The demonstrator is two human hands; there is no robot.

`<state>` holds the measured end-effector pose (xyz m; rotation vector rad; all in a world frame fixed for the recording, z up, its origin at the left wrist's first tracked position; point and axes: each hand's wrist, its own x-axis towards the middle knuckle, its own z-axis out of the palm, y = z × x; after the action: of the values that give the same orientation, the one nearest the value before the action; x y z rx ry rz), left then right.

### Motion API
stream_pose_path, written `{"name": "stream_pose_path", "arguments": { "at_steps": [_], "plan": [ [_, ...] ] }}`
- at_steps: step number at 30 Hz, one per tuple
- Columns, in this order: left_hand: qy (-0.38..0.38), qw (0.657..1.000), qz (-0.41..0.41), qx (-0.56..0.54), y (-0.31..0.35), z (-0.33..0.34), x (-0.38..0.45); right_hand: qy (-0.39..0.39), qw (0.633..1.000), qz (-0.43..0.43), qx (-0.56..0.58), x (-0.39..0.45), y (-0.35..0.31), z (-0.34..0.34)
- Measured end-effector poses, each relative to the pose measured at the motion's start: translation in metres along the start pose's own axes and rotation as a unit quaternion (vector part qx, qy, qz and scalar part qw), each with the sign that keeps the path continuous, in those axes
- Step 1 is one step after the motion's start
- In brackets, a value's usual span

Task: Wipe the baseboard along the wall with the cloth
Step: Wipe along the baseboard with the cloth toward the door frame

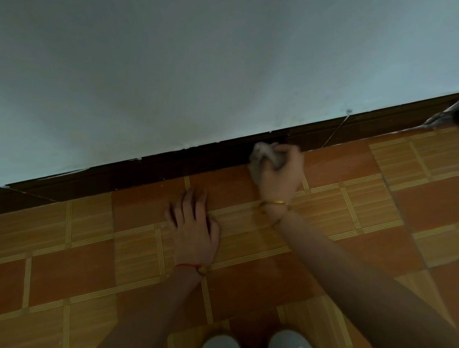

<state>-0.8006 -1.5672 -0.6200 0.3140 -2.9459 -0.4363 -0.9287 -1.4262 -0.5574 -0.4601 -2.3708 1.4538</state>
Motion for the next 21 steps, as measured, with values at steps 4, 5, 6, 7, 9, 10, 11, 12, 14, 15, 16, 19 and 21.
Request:
{"name": "stream_pose_path", "arguments": {
  "at_steps": [4,5,6,7,9,10,11,12,14,15,16,19,21],
  "plan": [
    [0.004,1.000,-0.004,0.002,0.001,0.001,-0.001,0.129,0.991,0.021,0.023,0.047,0.005,-0.037],
    [0.004,1.000,-0.005,0.001,0.001,0.000,-0.001,0.140,0.989,0.018,0.034,0.052,0.003,-0.041],
    [0.001,1.000,-0.005,0.001,0.001,0.000,0.000,0.147,0.988,0.010,0.044,0.054,0.000,-0.043],
    [-0.001,1.000,-0.005,0.002,0.002,0.000,0.000,0.149,0.988,-0.005,0.051,0.052,-0.004,-0.042],
    [-0.003,1.000,-0.003,0.003,0.002,-0.001,-0.001,0.126,0.989,-0.046,0.055,0.040,-0.012,-0.038],
    [-0.002,1.000,-0.003,0.003,0.002,-0.001,-0.001,0.101,0.991,-0.065,0.054,0.032,-0.017,-0.034],
    [-0.001,1.000,-0.002,0.002,0.002,-0.001,-0.001,0.069,0.993,-0.079,0.053,0.024,-0.021,-0.031],
    [0.000,1.000,-0.003,0.001,0.002,-0.001,-0.001,0.040,0.994,-0.087,0.055,0.018,-0.024,-0.028],
    [0.000,1.000,-0.002,-0.001,0.002,-0.002,-0.001,0.010,0.994,-0.091,0.060,0.012,-0.027,-0.025],
    [0.000,1.000,-0.002,-0.002,0.002,-0.002,-0.001,0.011,0.994,-0.088,0.063,0.012,-0.027,-0.025],
    [0.000,1.000,-0.001,-0.002,0.002,-0.002,-0.001,0.026,0.994,-0.081,0.064,0.016,-0.026,-0.027],
    [-0.005,1.000,-0.001,-0.004,0.002,-0.002,-0.001,0.116,0.991,-0.021,0.065,0.045,-0.016,-0.042],
    [-0.005,1.000,-0.002,-0.001,0.002,-0.002,-0.001,0.152,0.987,0.013,0.057,0.066,-0.007,-0.053]
  ]
}}
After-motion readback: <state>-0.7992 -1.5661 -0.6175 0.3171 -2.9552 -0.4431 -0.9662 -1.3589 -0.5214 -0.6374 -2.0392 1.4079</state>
